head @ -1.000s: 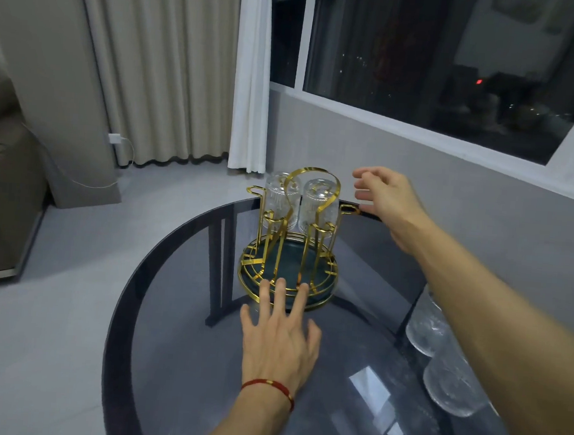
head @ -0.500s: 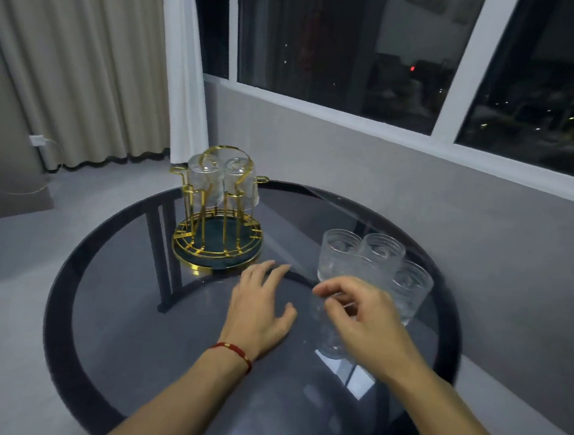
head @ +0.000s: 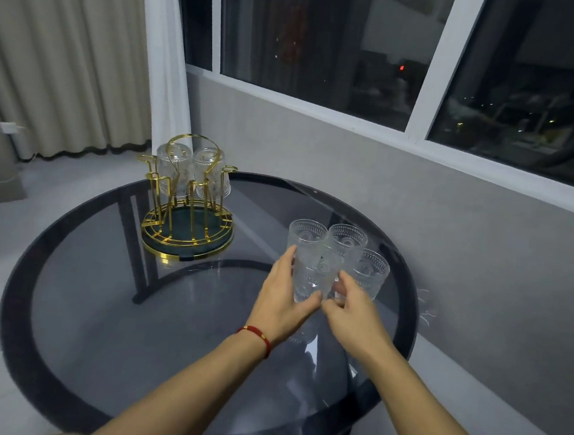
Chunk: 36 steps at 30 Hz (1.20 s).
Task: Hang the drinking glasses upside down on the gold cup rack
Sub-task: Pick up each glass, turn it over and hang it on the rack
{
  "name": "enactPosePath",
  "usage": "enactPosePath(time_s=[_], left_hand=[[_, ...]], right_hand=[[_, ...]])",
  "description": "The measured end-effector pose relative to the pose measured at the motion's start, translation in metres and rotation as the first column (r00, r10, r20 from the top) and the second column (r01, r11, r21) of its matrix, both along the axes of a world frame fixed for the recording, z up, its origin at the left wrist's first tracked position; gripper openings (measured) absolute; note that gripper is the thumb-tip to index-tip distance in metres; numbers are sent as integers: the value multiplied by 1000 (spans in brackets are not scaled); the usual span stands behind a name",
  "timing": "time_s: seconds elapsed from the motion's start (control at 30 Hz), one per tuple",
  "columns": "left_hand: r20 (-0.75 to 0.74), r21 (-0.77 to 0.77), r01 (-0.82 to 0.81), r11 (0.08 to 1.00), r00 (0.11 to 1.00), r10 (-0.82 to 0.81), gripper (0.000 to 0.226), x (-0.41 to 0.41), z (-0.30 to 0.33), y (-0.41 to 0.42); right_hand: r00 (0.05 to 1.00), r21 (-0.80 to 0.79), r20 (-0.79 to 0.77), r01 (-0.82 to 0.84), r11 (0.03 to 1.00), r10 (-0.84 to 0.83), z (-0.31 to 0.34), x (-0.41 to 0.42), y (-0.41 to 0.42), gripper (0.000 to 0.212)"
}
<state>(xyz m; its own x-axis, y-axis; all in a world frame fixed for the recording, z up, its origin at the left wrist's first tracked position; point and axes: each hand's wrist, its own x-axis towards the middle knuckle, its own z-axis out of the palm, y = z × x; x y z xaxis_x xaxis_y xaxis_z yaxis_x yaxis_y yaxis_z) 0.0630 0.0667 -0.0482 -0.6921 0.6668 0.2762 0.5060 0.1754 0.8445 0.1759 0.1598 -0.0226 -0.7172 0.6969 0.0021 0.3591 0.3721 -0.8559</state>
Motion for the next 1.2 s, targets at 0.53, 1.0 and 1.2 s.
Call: enactPosePath(time_s=[0.53,1.0,1.2], left_hand=[[-129,-103,-170,980,979,157,85,-45,25,-64],[442,250,-151,956,897,27,87,-118,15,-133],[-173,-109,-244,964,959,223,66,-145,-15,-148]], right_hand=[[992,-174,-121,-59,983,38,-12,-51,-14,31],[902,-718,-417,-402,568,111,-4,-130,-58,42],[864,-257,-463,-344,903,198,31,-138,-64,63]])
